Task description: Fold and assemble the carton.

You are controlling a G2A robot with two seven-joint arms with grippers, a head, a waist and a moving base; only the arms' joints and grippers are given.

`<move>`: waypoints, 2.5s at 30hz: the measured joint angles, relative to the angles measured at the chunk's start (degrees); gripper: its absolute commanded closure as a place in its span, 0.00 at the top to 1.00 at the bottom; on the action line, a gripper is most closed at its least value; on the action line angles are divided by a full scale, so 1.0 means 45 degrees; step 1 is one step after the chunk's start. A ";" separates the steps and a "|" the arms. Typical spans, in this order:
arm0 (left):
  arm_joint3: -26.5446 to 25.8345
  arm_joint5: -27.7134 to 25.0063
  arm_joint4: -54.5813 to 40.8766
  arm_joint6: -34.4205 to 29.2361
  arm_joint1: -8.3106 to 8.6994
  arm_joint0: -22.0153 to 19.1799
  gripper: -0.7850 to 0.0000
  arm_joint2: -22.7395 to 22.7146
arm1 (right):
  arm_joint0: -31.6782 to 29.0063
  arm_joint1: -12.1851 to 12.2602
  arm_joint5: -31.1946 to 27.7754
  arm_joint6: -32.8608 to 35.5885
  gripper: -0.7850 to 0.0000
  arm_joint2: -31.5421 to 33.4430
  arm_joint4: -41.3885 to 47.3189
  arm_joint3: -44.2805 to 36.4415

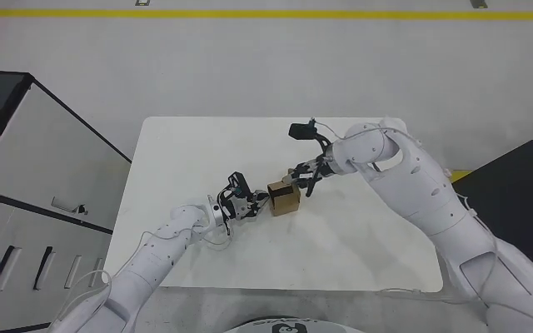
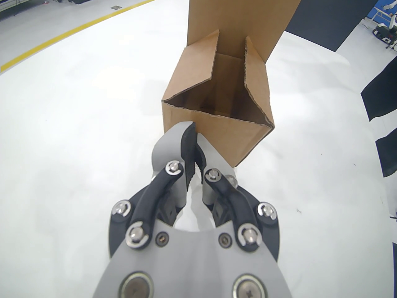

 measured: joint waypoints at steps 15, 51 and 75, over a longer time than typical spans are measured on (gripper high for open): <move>0.0000 0.0000 0.0000 0.0000 0.0000 0.0000 0.00 0.0000 | -0.1535 0.0286 0.0955 -0.1726 1.00 0.1543 0.1420 -0.0900; 0.0125 -0.1326 0.0584 0.0694 0.0439 0.0307 0.00 -0.0659 | -0.1531 0.0285 0.0947 -0.1722 1.00 0.1537 0.1418 -0.0892; 0.0280 -0.1480 0.0422 0.0740 0.0322 0.0140 0.00 -0.0406 | -0.2413 0.1003 -0.0158 -0.0262 0.65 0.3084 0.0121 -0.0436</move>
